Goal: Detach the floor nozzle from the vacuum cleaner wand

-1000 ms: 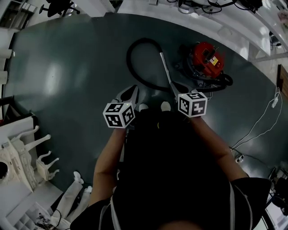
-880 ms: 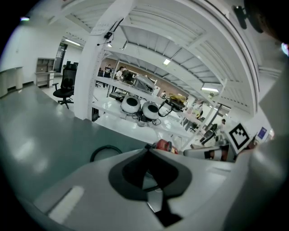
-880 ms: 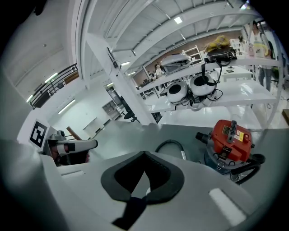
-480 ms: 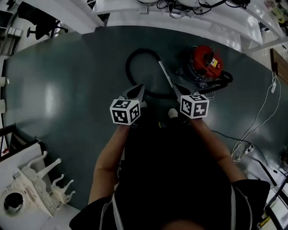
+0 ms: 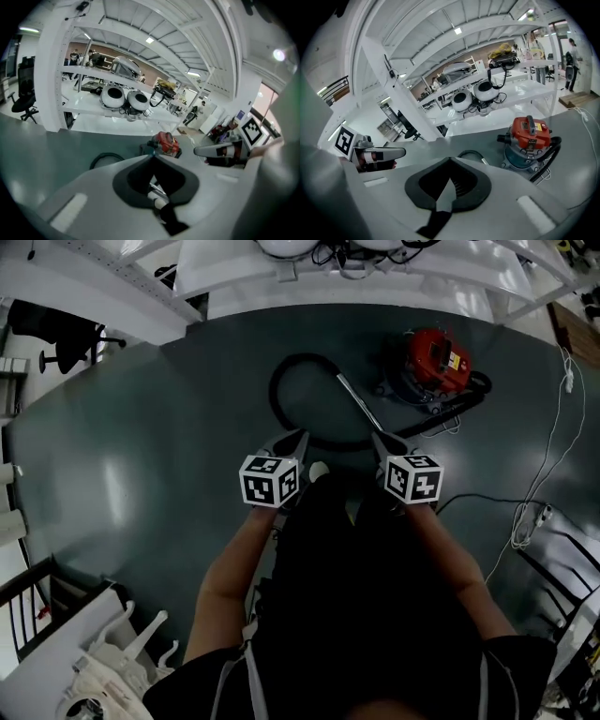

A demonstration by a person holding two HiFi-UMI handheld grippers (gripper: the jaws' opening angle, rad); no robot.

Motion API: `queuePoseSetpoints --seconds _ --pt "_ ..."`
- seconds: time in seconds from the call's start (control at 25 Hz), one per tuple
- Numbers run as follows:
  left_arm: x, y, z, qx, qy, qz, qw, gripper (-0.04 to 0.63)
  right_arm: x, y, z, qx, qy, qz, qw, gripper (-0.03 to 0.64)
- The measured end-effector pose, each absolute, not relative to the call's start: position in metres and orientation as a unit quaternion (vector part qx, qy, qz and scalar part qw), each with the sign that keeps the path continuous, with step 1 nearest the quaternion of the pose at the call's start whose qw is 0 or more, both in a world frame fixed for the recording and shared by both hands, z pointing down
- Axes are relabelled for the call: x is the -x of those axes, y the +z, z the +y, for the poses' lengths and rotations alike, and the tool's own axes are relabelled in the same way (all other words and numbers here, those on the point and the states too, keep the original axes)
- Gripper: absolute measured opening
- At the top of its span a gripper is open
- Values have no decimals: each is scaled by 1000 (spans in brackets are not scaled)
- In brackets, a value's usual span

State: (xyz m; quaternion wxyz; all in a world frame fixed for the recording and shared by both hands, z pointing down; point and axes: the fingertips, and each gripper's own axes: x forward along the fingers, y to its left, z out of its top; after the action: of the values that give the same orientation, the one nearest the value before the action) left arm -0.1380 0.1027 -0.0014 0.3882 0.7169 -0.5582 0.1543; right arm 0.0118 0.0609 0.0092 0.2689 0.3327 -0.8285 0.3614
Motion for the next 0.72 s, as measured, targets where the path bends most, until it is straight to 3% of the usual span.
queuePoseSetpoints --seconds 0.72 --pt "69 52 77 -724 254 -505 397 8 -81 56 48 -363 402 -805 241 -8"
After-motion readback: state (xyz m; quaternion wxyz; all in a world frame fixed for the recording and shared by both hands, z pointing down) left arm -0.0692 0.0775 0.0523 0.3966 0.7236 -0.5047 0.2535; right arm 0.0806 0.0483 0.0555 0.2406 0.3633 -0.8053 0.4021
